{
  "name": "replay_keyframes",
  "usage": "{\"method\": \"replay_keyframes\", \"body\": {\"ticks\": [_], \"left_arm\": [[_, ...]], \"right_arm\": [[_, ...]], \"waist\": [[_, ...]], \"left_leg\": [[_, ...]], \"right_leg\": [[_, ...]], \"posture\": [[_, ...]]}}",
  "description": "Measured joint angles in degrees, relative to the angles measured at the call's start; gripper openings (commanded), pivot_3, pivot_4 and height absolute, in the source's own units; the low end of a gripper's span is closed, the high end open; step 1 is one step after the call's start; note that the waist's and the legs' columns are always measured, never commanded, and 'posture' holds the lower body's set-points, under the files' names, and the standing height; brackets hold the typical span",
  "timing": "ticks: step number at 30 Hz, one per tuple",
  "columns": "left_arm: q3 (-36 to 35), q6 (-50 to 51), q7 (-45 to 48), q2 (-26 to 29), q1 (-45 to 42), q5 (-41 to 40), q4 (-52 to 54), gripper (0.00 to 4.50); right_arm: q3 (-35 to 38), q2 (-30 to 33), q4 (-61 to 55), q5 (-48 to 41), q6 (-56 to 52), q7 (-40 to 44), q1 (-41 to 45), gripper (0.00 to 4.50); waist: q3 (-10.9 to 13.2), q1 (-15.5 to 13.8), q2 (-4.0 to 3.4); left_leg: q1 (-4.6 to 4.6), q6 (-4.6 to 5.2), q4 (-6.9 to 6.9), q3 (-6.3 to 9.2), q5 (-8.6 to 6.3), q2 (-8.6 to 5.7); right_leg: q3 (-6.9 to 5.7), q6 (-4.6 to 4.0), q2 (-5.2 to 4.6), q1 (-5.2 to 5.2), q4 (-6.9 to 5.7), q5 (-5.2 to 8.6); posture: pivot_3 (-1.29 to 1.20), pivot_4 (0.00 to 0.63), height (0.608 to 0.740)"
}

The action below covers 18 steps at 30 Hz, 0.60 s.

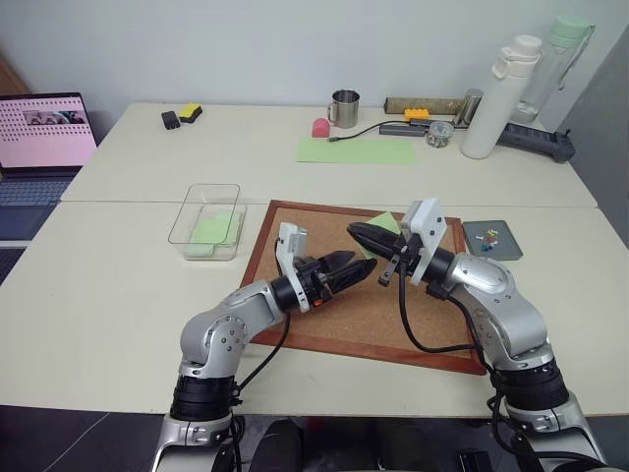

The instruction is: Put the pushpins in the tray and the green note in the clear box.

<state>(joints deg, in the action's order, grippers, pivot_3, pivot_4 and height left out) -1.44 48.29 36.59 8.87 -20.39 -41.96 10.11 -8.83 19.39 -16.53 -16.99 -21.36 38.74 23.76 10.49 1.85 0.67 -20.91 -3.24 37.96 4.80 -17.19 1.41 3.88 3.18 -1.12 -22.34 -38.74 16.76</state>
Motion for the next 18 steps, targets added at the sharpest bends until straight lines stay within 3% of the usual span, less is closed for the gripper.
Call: {"method": "replay_keyframes", "body": {"ticks": [2,5,18], "left_arm": [[0.0,0.0,0.0,-0.2,-0.1,0.0,0.0,3.86],[0.0,0.0,0.1,-0.2,-0.1,0.0,0.0,3.41],[-0.4,0.0,0.3,-0.1,-0.1,-1.0,0.0,0.92]], "right_arm": [[-0.5,-0.3,-0.5,0.0,-0.4,-0.3,-0.2,0.00],[-0.7,-0.3,-1.4,0.0,-0.7,-0.5,-0.4,0.00],[-1.6,-0.3,-2.1,0.0,-0.7,-1.3,-1.2,0.00]], "waist": [[0.0,0.0,0.00],[0.0,0.0,0.00],[0.0,0.0,0.01]], "left_leg": [[0.00,0.00,0.00,0.01,0.00,0.00],[0.00,0.00,0.00,0.00,0.00,0.00],[0.00,0.00,0.00,0.00,0.00,0.00]], "right_leg": [[-0.01,0.00,0.00,0.00,0.00,0.00],[-0.01,0.00,0.00,0.00,0.01,0.00],[-0.01,0.00,0.00,0.00,0.02,0.00]], "posture": [[0.00,0.150,0.740],[0.00,0.150,0.740],[0.00,0.150,0.740]]}}
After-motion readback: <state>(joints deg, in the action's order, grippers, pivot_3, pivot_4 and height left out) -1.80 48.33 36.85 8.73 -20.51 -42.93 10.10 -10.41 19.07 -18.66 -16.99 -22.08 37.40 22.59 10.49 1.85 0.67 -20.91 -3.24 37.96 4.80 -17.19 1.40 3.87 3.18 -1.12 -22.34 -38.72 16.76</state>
